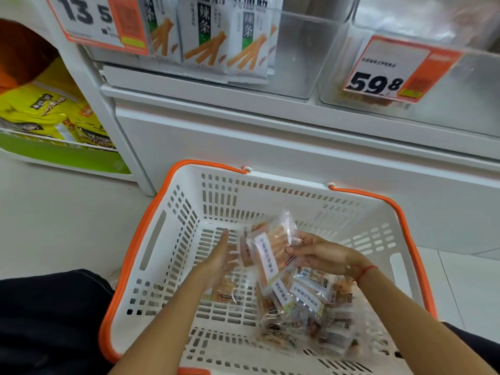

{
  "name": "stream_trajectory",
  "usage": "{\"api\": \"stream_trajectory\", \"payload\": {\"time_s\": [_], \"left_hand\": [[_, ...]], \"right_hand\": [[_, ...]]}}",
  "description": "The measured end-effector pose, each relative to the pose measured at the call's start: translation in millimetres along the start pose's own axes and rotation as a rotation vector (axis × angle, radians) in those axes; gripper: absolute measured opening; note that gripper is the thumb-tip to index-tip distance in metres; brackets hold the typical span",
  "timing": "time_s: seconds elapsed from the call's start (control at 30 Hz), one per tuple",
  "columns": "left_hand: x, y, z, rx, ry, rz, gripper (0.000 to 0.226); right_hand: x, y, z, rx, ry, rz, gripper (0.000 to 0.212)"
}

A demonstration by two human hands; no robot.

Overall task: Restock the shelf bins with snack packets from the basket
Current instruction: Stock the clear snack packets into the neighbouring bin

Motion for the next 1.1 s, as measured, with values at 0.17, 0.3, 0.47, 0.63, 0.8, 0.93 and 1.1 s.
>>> {"api": "stream_trajectory", "payload": {"time_s": [0.17,0.3,0.47,0.63,0.8,0.93,1.1], "left_hand": [[-12.0,-13.6,12.3,0.213,-0.319,0.066,0.084],[-22.9,-25.9,9.4,0.086,-0.056,0.229,0.075],[-24.6,-21.1,-18.6,-0.292,0.199,0.470,0.055],[-14.7,-11.8,-48.0,-0.535,0.273,0.556,0.061],[-13.2,-0.6,-60.3,-0.587,0.281,0.538,0.060],[-13.6,-4.3,-56.5,-0.633,0.226,0.505,0.046],[-10.9,-2.7,-59.5,-0.539,0.161,0.475,0.058]], "right_hand": [[-10.3,3.5,-1.5,-0.172,0.025,-0.041,0.042],[-26.9,20.2,17.0,-0.419,-0.083,-0.054,0.056],[-38.4,55.4,67.2,-0.451,-0.080,-0.082,0.044],[-72.5,78.2,83.0,-0.355,-1.072,-0.059,0.068],[-101.1,86.7,86.7,-0.228,-1.583,-0.221,0.064],[-102.9,89.8,87.7,-0.304,-1.693,-0.305,0.074],[-104.2,97.4,87.9,-0.351,-1.578,-0.233,0.081]]}}
Point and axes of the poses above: each hand's wrist, its own y-axis towards the middle knuckle, its own z-axis out of the palm, x = y × z, the point moved 2 cm from there along y, towards the middle knuckle, and after that the axes turned 8 degrees about -x, right-handed, at the moved point
